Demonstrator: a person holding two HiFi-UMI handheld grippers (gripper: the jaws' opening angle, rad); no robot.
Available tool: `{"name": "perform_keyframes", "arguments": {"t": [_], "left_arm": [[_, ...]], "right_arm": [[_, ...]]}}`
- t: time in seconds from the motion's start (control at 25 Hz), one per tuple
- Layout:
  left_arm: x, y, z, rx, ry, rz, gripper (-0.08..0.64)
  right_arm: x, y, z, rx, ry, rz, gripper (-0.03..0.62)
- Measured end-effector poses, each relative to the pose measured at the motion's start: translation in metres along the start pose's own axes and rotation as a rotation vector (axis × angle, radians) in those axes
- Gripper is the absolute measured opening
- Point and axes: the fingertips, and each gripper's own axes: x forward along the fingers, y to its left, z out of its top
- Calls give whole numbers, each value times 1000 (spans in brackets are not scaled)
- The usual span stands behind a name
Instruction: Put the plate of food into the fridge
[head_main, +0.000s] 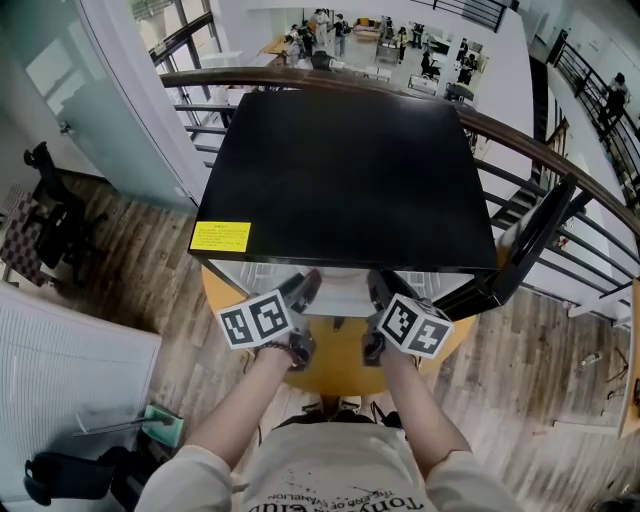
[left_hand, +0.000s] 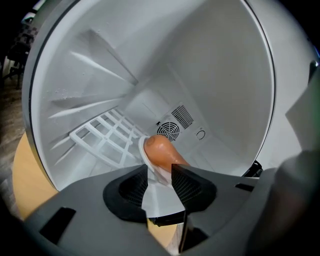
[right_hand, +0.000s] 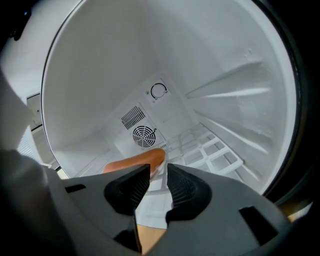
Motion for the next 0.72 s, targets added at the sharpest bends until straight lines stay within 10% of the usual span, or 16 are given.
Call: {"name": "perform_keyframes", "arguments": {"t": [0.72], "left_arm": [[-16, 10, 7, 41, -42, 49, 147]], "right_arm": [[-3, 0, 2, -15, -16, -11, 120]]}}
